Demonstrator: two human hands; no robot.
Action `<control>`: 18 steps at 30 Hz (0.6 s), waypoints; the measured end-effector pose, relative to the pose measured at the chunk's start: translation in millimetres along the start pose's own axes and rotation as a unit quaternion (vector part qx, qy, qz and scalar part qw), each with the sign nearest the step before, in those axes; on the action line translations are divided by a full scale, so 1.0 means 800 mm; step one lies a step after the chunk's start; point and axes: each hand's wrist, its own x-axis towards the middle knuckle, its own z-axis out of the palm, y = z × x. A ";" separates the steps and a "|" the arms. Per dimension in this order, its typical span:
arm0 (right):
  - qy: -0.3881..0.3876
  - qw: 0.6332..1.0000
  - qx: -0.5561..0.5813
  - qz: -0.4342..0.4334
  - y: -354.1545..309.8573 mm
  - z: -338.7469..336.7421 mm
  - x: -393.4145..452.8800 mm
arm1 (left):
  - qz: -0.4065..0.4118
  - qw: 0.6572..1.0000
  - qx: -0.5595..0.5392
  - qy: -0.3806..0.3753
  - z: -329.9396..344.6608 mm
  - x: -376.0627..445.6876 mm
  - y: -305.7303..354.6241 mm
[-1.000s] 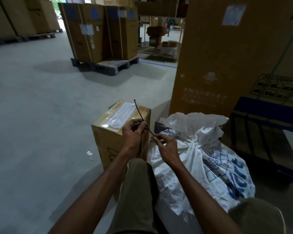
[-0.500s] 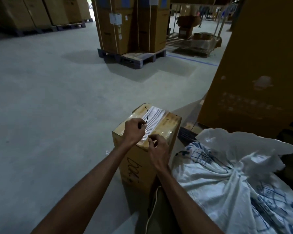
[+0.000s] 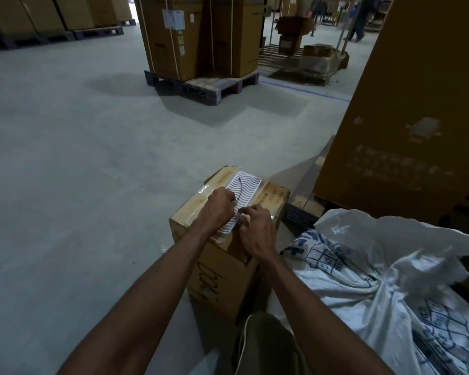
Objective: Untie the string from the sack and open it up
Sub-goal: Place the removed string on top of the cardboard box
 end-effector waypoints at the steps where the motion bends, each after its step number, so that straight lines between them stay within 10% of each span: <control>1: 0.000 1.000 -0.003 -0.004 0.000 -0.002 -0.002 | -0.003 1.000 -0.002 0.006 0.000 -0.004 0.001; 18: 0.067 0.996 -0.055 0.021 0.065 -0.174 -0.131 | 0.065 0.997 -0.027 -0.032 0.022 -0.180 0.165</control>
